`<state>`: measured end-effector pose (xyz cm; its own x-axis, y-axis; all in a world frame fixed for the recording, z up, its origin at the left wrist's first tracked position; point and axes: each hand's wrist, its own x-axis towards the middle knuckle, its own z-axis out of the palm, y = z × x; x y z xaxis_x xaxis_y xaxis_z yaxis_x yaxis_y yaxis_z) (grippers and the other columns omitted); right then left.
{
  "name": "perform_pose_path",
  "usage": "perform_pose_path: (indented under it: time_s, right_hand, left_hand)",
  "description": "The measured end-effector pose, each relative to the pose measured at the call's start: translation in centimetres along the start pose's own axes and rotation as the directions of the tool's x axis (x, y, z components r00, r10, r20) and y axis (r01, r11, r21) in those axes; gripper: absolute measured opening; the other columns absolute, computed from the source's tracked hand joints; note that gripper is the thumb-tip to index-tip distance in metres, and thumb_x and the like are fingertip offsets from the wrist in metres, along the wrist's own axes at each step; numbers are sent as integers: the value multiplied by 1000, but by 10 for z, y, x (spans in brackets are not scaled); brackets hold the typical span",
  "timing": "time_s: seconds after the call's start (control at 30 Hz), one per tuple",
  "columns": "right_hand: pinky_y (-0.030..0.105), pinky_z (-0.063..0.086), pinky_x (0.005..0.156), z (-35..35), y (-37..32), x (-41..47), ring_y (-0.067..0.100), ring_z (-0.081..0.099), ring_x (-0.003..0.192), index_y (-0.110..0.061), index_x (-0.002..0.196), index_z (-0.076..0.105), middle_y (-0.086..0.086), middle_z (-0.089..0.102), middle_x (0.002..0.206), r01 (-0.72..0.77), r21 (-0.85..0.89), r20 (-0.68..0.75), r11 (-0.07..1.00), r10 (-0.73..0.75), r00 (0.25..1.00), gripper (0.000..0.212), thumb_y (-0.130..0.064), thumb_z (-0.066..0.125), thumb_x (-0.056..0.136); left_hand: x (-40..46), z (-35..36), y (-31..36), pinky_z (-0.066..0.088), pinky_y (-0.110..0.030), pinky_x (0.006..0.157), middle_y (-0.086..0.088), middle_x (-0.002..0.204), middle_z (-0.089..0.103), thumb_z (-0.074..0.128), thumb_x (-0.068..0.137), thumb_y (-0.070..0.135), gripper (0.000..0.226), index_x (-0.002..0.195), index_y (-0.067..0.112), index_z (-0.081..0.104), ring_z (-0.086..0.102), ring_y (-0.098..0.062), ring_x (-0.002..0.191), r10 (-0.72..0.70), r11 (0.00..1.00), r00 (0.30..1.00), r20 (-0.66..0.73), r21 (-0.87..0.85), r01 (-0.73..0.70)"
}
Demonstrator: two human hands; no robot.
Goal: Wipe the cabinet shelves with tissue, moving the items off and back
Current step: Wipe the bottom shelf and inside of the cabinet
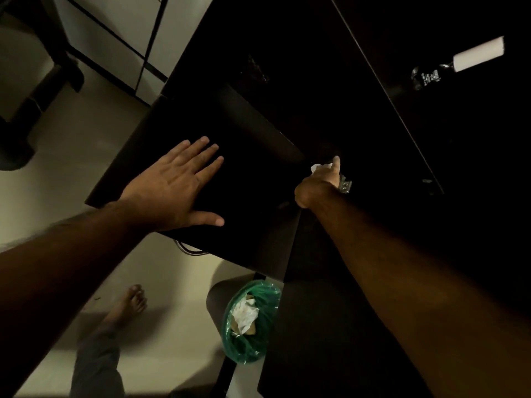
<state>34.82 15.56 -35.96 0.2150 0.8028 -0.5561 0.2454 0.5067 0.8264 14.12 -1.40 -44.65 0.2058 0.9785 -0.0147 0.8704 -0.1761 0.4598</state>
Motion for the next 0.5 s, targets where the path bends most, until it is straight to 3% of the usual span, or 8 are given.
perform_pose_path:
  time_s: [0.17, 0.3, 0.5]
  right_hand:
    - [55, -5, 117, -6, 16, -7, 37, 17, 146, -9, 147, 36, 15, 28, 156, -34, 36, 1, 999, 34, 999, 62, -44, 16, 101]
    - [49, 16, 116, -13, 33, -19, 35, 29, 142, -6, 143, 41, 15, 38, 151, -63, 161, -41, 985, 70, 997, 55, -39, 24, 101]
    - [38, 38, 98, -13, 61, -45, 30, 47, 126, -8, 136, 49, 12, 50, 140, -133, 323, -44, 937, 155, 987, 44, -31, 34, 101]
  left_hand:
    - [0, 0, 1, -13, -36, 119, -11, 159, -4, 1, 69, 94, 117, 153, 12, 5, -15, -23, 148, 8, 1000, 1000, -4, 16, -8]
    - [-1, -1, 1, -7, -40, 121, -13, 160, 0, -2, 68, 94, 118, 151, 11, 4, -12, -24, 149, 13, 1000, 1000, -5, 27, -13]
    - [-1, -1, 2, -3, -42, 122, -14, 160, 2, -2, 69, 94, 118, 152, 10, 7, -11, -25, 149, 8, 998, 1000, 4, 56, -8]
